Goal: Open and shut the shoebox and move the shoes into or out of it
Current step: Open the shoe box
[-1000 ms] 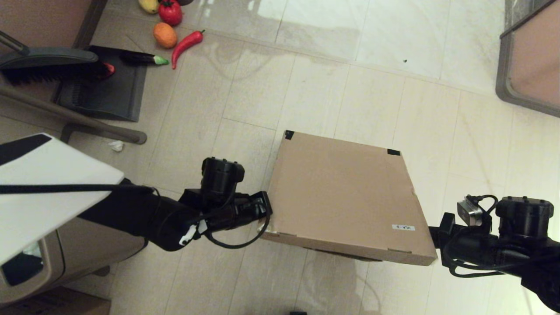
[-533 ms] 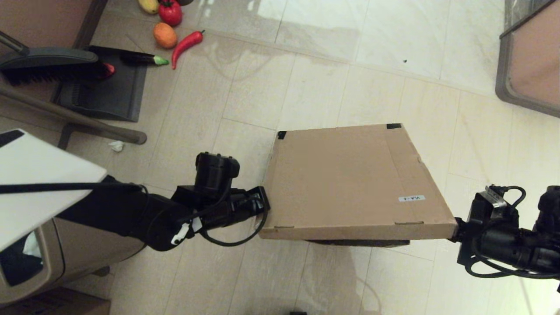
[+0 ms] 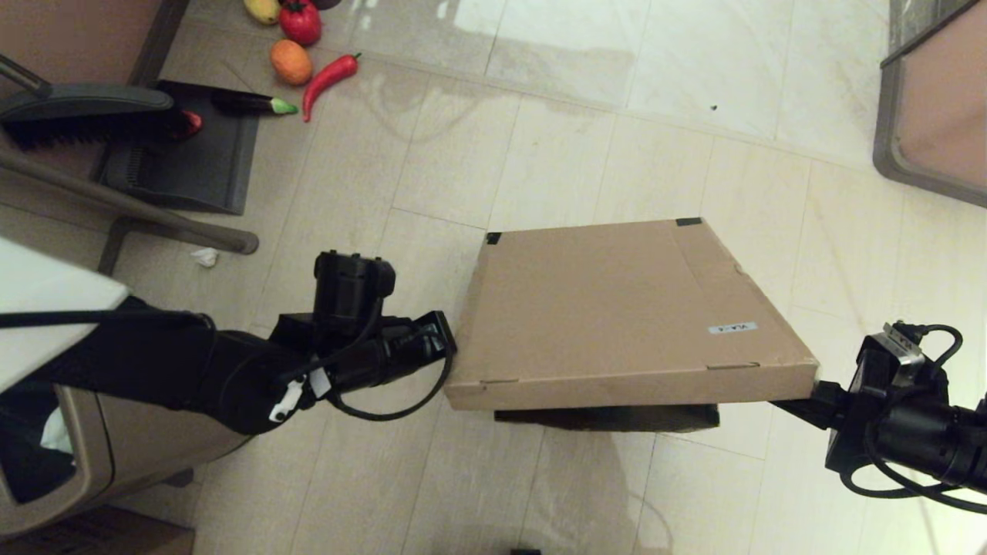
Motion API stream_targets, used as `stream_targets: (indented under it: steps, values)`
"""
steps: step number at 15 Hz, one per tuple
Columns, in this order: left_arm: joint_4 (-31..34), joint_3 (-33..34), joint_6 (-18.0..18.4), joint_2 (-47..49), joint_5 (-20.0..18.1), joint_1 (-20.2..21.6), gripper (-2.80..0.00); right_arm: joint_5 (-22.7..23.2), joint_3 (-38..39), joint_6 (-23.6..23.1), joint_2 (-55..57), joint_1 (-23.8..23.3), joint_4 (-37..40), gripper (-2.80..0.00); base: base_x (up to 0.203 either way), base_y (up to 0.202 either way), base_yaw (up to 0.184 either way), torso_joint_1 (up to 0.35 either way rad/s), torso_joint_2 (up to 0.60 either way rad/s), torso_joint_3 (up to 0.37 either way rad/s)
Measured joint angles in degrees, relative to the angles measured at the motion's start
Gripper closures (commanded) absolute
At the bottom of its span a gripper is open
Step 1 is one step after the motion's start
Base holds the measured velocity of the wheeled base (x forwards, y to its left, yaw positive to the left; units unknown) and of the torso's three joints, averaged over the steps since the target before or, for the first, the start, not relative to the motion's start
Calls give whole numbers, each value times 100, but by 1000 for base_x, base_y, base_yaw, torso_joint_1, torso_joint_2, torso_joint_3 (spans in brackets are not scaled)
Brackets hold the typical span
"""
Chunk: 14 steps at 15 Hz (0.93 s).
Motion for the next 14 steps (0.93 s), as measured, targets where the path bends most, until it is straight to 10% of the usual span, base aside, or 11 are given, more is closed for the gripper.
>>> stream_targets:
  steps: [14]
  values:
    - [532,427,26,-886,36,204,0,-461,-1647,469,637,-49,1,0,0,0,0,0,0,0]
